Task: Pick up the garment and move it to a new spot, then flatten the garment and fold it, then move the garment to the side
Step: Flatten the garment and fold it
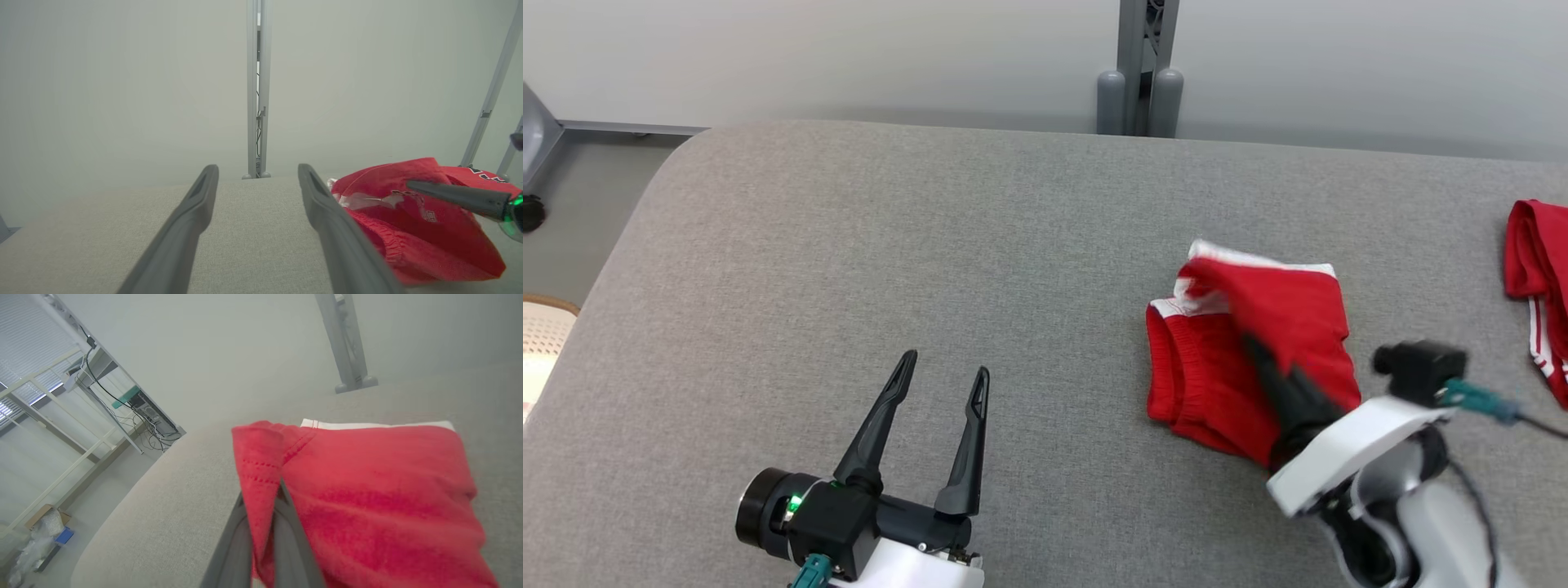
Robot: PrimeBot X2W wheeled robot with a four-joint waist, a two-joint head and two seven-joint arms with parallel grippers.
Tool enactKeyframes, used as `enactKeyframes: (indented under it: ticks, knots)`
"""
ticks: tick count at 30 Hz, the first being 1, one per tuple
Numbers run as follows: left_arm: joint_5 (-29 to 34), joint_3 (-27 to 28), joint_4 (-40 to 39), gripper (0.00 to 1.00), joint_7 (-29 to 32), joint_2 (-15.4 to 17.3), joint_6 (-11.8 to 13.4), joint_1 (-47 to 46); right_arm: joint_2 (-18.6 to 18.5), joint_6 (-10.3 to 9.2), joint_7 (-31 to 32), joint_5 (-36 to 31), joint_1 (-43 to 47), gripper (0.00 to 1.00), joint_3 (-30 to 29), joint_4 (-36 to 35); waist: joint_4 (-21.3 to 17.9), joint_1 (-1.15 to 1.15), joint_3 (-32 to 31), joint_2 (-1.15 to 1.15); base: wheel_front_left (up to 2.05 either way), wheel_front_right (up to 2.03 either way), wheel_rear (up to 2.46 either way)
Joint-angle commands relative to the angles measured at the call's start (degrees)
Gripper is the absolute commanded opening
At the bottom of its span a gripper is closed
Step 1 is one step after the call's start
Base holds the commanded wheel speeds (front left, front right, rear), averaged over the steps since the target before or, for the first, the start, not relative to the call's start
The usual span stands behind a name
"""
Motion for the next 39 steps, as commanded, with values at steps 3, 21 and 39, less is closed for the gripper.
enactKeyframes:
  ticks: [3,21,39]
  knots:
    - [-0.41,-0.04,-0.15,1.00,-0.23,0.18,-0.27,0.20,1.72,0.00,1.71,-4.07,2.88,0.00,1.87,-0.27,0.92,0.00,-0.09,0.00,0.00,0.00,0.00]
    - [-0.94,-0.15,-0.57,1.00,-0.23,0.18,0.33,0.40,3.22,0.00,7.40,-3.43,8.87,1.00,9.94,-5.29,0.95,0.00,0.42,0.00,0.00,0.00,0.00]
    - [-4.65,1.92,1.43,1.00,-0.23,0.19,2.66,0.92,1.01,0.00,-12.00,-17.62,7.92,1.00,-2.85,-4.87,-7.41,0.00,-3.16,0.00,0.00,0.00,0.00]
